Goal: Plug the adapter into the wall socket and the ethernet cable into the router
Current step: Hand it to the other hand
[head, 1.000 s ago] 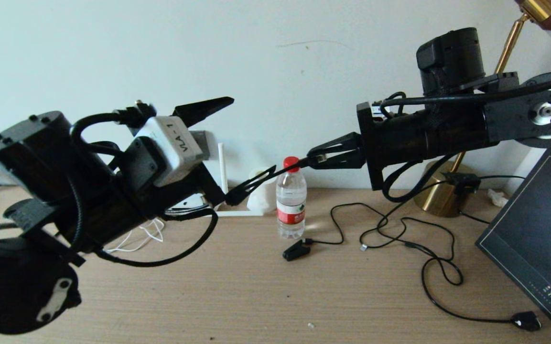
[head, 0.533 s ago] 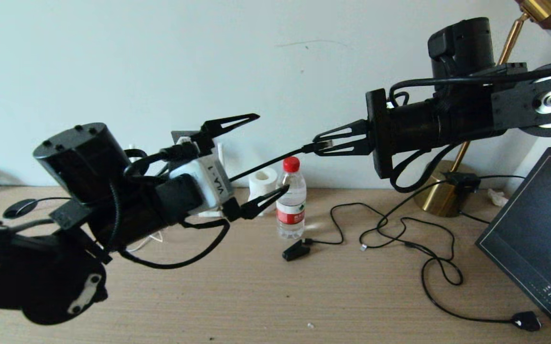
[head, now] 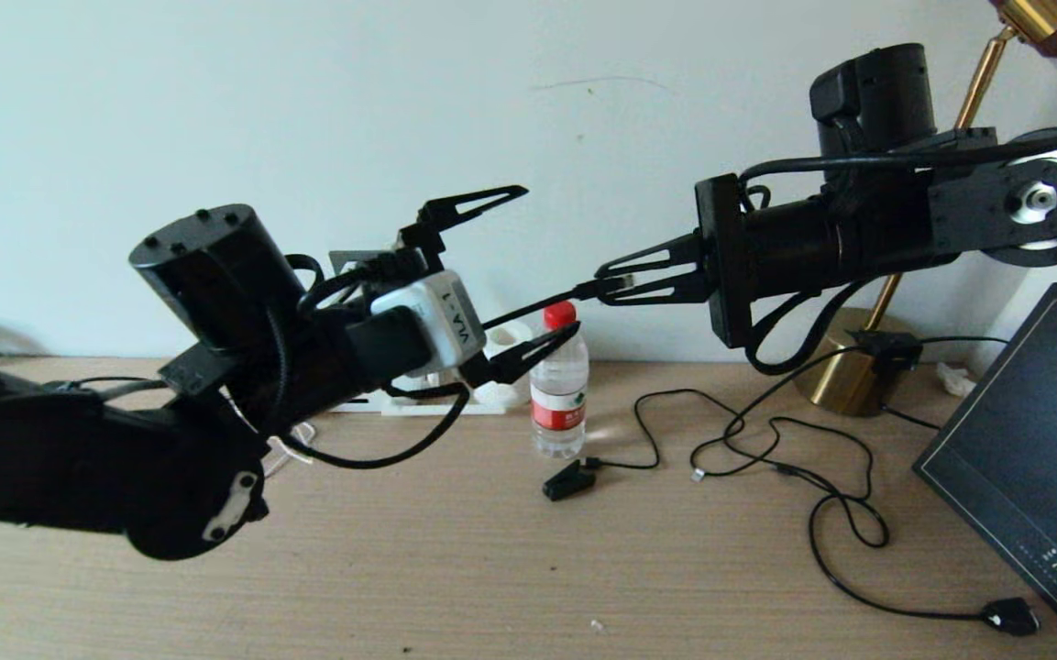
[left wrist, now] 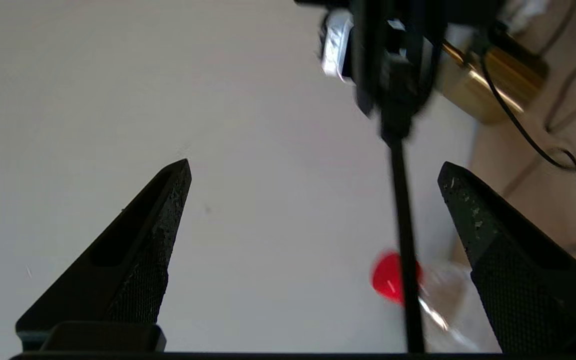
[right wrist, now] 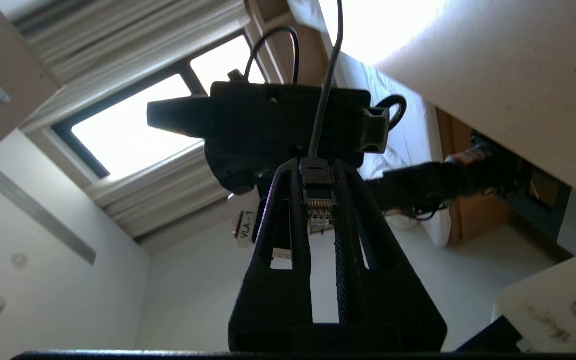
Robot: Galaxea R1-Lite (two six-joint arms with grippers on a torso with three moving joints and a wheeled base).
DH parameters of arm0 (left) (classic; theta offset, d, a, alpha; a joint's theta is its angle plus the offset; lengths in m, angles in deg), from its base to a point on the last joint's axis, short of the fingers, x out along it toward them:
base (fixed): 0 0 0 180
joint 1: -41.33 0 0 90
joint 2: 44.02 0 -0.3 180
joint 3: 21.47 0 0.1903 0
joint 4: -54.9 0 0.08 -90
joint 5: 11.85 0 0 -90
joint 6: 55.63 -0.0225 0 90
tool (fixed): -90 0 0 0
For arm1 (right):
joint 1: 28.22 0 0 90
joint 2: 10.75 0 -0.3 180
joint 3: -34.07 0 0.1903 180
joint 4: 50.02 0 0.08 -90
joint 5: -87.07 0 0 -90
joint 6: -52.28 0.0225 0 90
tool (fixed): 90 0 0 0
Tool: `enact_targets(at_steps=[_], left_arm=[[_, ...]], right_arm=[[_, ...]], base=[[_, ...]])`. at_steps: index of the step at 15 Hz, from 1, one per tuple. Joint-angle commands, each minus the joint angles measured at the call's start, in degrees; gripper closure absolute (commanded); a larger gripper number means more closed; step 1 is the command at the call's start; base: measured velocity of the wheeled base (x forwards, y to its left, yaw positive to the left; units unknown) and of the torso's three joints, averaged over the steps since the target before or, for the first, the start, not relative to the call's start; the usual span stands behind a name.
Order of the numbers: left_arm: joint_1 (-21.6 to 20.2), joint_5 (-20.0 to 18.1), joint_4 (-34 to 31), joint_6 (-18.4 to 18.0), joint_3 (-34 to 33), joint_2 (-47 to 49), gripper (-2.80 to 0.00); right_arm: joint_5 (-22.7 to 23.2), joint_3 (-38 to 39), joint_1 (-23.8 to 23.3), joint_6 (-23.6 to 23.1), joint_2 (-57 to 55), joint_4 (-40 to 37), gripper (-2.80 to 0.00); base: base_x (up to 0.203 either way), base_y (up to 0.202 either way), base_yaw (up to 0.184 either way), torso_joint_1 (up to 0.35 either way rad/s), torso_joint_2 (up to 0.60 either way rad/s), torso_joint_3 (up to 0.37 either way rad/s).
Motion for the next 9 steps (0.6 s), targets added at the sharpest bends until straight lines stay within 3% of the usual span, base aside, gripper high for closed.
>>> enact_targets(at_steps=[1,9], left_arm=[[1.78,-0.18,-0.33,-0.34,2.42,1.13,-2.8],[3.68,-1.68,-2.11,-1.48,1.83,0.61,-2.8]], right_arm=[[1.16,-0.2,0.16,0.41,-0.56,-0.11,0.0],[3.46,-0.2,-0.4,0.18,-1.09,-0.11,0.0]], base=[[0.0,0.0,0.0,0.0,0.0,0.0],[0.0,0.0,0.0,0.0,0.0,0.0]])
